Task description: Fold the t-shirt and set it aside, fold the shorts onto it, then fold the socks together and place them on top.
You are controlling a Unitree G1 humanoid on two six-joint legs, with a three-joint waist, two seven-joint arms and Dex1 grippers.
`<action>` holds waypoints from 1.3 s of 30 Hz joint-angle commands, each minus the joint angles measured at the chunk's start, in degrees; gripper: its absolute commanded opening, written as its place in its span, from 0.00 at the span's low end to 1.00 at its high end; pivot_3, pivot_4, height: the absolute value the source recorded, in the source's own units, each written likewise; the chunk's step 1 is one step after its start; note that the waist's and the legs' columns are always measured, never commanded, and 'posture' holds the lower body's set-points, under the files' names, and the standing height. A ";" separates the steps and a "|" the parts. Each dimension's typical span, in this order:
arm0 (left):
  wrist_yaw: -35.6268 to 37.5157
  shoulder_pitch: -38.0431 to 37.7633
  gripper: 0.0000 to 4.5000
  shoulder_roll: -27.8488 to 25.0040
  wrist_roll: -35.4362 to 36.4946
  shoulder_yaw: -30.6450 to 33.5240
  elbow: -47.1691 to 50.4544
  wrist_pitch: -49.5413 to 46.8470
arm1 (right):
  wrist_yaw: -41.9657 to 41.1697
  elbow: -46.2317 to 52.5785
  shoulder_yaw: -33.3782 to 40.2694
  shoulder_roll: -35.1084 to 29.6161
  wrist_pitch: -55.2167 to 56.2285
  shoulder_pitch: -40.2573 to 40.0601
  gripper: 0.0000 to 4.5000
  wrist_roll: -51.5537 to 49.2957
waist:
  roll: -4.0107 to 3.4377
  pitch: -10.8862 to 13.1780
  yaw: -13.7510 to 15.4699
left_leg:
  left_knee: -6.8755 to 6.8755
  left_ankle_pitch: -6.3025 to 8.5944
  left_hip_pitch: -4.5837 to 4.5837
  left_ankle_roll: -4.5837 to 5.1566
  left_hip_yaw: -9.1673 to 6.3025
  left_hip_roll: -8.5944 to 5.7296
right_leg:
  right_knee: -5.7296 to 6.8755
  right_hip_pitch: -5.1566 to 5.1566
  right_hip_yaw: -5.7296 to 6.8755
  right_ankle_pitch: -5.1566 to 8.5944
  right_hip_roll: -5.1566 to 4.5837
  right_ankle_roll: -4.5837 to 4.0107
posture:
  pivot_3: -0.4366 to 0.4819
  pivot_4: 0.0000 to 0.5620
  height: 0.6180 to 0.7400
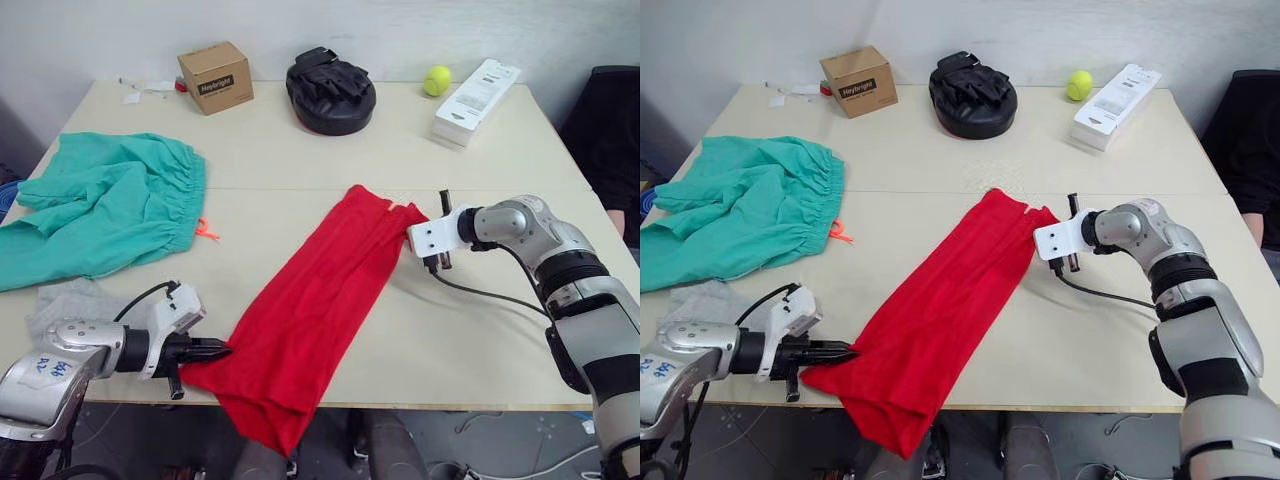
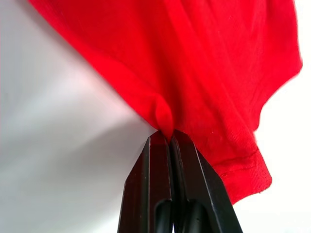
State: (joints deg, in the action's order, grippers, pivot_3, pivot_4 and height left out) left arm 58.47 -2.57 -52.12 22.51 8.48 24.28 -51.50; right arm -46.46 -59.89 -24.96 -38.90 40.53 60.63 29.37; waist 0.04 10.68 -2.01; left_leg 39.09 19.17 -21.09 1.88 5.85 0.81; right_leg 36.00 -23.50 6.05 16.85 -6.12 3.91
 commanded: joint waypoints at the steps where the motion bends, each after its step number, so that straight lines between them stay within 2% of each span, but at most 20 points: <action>1: -2.16 -2.47 0.00 -0.38 -0.33 -1.53 -0.51 -0.85 | 0.15 -0.77 0.12 -2.34 -0.73 0.28 0.01 0.74 | -0.10 -0.06 0.00 | 0.00 0.00 0.00 0.00 0.00 0.00 | 0.00 0.00 -0.01 0.00 0.00 0.00 | 0.48 0.27 1.00; 7: -4.05 1.93 0.00 0.86 2.33 -1.38 -2.09 -2.04 | -3.90 0.88 1.74 -1.76 0.96 -1.32 0.01 -3.35 | -0.12 -0.07 0.32 | 0.00 0.00 -0.01 0.00 0.00 -0.01 | 0.00 0.02 0.00 0.00 -0.02 0.00 | 0.48 0.27 1.00; 9: -3.85 3.19 0.00 0.66 3.17 -0.99 -2.85 -2.56 | -4.49 1.54 2.00 -1.96 1.27 -1.62 0.09 -4.10 | -0.12 -0.07 0.33 | 0.00 0.00 -0.01 0.00 0.00 -0.01 | 0.01 0.02 0.01 0.00 -0.02 0.00 | 0.48 0.27 1.00; 10: -3.30 3.36 0.10 0.21 3.80 -0.67 -2.91 -2.77 | -4.98 2.03 2.19 -2.20 1.30 -1.81 0.14 -4.61 | -0.12 -0.07 0.30 | 0.00 0.00 -0.01 0.00 -0.01 -0.01 | 0.02 0.01 0.01 0.00 -0.02 0.00 | 0.48 0.27 1.00; 16: 2.59 5.38 0.49 -4.32 9.07 1.78 -4.53 -4.14 | -10.48 9.00 4.72 -5.54 2.26 -5.34 0.58 -10.29 | -0.12 -0.05 0.36 | 0.00 0.00 -0.08 0.00 -0.11 -0.01 | -0.01 0.00 0.08 0.00 -0.02 0.00 | 0.48 0.27 1.00; 19: 7.15 11.63 0.69 -8.41 10.57 0.82 -10.04 -4.39 | -17.75 19.34 6.69 -9.03 1.26 -11.19 0.81 -18.72 | -0.11 -0.04 0.69 | 0.02 0.00 -0.16 0.00 -0.23 -0.01 | -0.04 0.01 0.18 0.00 -0.02 0.00 | 0.48 0.27 1.00; 21: 9.91 19.61 0.84 -9.40 10.78 -2.68 -15.42 -5.63 | -23.54 31.54 7.51 -11.59 -1.80 -17.81 0.97 -27.55 | -0.10 -0.04 0.92 | 0.02 0.00 -0.18 0.00 -0.24 -0.02 | -0.05 0.02 0.21 0.00 -0.02 0.00 | 0.48 0.27 1.00; 22: 10.64 22.72 0.91 -9.36 10.67 -4.21 -17.50 -6.19 | -25.19 36.02 7.87 -12.46 -3.34 -20.20 1.00 -30.26 | -0.10 -0.03 1.03 | 0.02 0.00 -0.19 0.00 -0.28 -0.03 | -0.03 0.06 0.26 0.00 -0.02 0.00 | 0.48 0.27 1.00; 23: 10.96 25.47 0.99 -8.93 10.40 -5.67 -19.45 -6.76 | -26.06 39.32 8.23 -13.09 -4.51 -22.08 1.00 -31.86 | -0.10 -0.03 1.06 | 0.02 0.00 -0.19 0.00 -0.28 -0.03 | -0.03 0.06 0.28 0.00 0.00 0.00 | 0.48 0.27 1.00; 25: 11.35 32.79 1.00 -6.56 8.80 -9.74 -25.06 -7.77 | -26.62 45.43 8.70 -13.58 -5.92 -25.85 1.00 -33.73 | -0.12 -0.03 0.73 | 0.02 0.00 -0.18 0.00 -0.21 -0.04 | 0.05 0.06 0.24 -0.01 0.00 0.02 | 0.48 0.27 1.00; 27: 12.13 42.63 1.00 -1.82 5.49 -15.81 -33.04 -7.07 | -26.38 53.57 8.38 -13.27 -8.31 -31.11 1.00 -35.60 | -0.04 0.00 1.11 | 0.03 -0.01 -0.16 0.00 -0.20 -0.05 | 0.14 0.06 0.25 -0.01 0.04 0.03 | 0.48 0.27 1.00; 30: 13.39 51.89 1.00 4.44 0.87 -22.07 -43.59 -4.39 | -26.50 62.25 7.29 -12.86 -11.25 -36.47 1.00 -36.57 | 0.09 0.04 2.03 | 0.11 -0.03 -0.19 -0.03 -0.16 0.00 | 0.19 0.04 0.21 -0.02 0.25 0.03 | 0.48 0.27 1.00; 34: 15.42 59.38 1.00 12.50 -4.41 -27.76 -56.35 0.24 | -23.52 68.30 5.64 -9.25 -15.17 -39.52 1.00 -33.70 | 0.22 0.11 1.96 | 0.11 -0.02 -0.20 -0.02 0.00 0.00 | 0.16 -0.02 0.07 -0.04 0.32 0.07 | 0.48 0.27 1.00; 39: 16.14 64.56 1.00 20.00 -8.82 -29.14 -69.47 4.31 | -20.97 69.66 4.16 -5.70 -16.76 -40.40 1.00 -29.40 | 0.53 0.29 1.99 | 0.13 -0.02 -0.21 -0.02 0.03 0.04 | 0.20 -0.06 0.05 -0.04 0.35 0.07 | 0.48 0.27 1.00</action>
State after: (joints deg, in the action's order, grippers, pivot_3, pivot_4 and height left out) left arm 74.26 60.32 -32.77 15.44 -20.82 -41.88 -48.96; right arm -68.32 8.39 -20.60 -44.98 23.51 20.55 -1.07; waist 0.57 10.97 -0.02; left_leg 39.22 19.15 -21.30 1.86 5.86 0.85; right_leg 36.19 -23.56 6.11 16.81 -5.77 3.98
